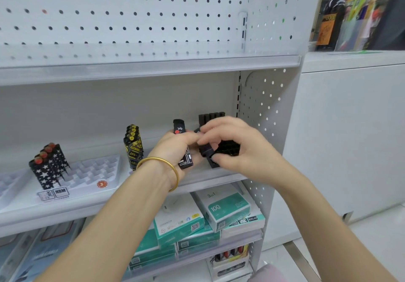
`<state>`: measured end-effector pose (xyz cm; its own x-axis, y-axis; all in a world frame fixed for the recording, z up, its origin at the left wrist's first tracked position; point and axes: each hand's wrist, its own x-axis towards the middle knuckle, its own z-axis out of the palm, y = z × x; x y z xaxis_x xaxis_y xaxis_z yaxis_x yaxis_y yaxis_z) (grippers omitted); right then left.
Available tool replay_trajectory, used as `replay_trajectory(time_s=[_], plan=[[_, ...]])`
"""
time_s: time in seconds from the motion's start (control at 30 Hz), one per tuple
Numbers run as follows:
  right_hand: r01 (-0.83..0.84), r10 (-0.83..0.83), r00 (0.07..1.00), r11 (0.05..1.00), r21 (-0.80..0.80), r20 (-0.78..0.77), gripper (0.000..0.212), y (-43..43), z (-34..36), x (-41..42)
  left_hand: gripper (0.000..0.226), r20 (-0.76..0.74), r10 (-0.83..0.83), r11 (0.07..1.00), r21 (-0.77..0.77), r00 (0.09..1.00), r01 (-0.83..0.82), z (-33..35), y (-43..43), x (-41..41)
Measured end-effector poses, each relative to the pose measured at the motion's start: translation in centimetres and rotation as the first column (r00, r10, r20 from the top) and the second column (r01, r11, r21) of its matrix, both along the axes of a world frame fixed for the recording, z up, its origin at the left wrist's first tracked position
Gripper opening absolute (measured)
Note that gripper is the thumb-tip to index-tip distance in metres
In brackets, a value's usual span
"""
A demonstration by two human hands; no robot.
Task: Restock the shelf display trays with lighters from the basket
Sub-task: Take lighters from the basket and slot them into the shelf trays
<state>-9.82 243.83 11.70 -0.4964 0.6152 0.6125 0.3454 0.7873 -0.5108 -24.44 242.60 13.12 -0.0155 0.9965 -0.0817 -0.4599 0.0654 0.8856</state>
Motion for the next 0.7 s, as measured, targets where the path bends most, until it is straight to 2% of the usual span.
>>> replay_trajectory(time_s=[0.07, 0.17, 0.23, 0.3, 0.37, 0.47, 0.57, 0.7], plan=[[0.035, -0.039, 0.999, 0.990, 0.135, 0.033, 0.022, 0.1, -0.8, 0.0, 0.015, -0.026, -0.012, 1.000, 0.005, 1.000, 0.013, -0.1, 0.1, 0.2], [0.129, -0.109, 0.989, 0.967, 0.217, -0.104, 0.017, 0.3, -1.2, -0.1, 0.010, -0.009, -0.060, 0.998, -0.013, 0.998, 0.060, -0.2, 0.2, 0.7], [0.248, -0.215, 0.942, 0.963, 0.102, -0.259, 0.012, 0.6, -0.8, 0.0, 0.008, -0.009, -0.079, 0.997, -0.024, 0.997, 0.079, -0.2, 0.2, 1.0], [0.374, -0.364, 0.867, 0.927, -0.037, -0.342, 0.006, 1.6, -0.3, 0.3, 0.012, -0.101, -0.035, 0.999, -0.034, 0.994, 0.032, -0.2, 0.2, 1.0], [0.505, -0.502, 0.808, 0.860, -0.075, -0.307, 0.006, 3.2, 0.1, 0.5, 0.017, -0.215, 0.014, 0.999, -0.035, 0.977, -0.022, -0.1, 0.2, 0.9], [0.620, -0.616, 0.753, 0.782, -0.063, -0.232, 0.020, 5.8, 0.4, 0.5, 0.022, -0.313, 0.057, 0.998, 0.002, 0.948, -0.060, -0.2, 0.5, 0.4], [0.638, -0.637, 0.757, 0.769, -0.045, -0.149, 0.027, 7.7, 0.5, 0.0, 0.029, -0.313, 0.050, 0.998, 0.037, 0.948, -0.041, -0.5, 0.9, -0.1], [0.638, -0.641, 0.767, 0.766, -0.072, -0.023, 0.026, 8.6, 0.2, -0.6, 0.027, -0.274, 0.015, 1.000, 0.025, 0.962, -0.008, -0.7, 1.1, -0.4]])
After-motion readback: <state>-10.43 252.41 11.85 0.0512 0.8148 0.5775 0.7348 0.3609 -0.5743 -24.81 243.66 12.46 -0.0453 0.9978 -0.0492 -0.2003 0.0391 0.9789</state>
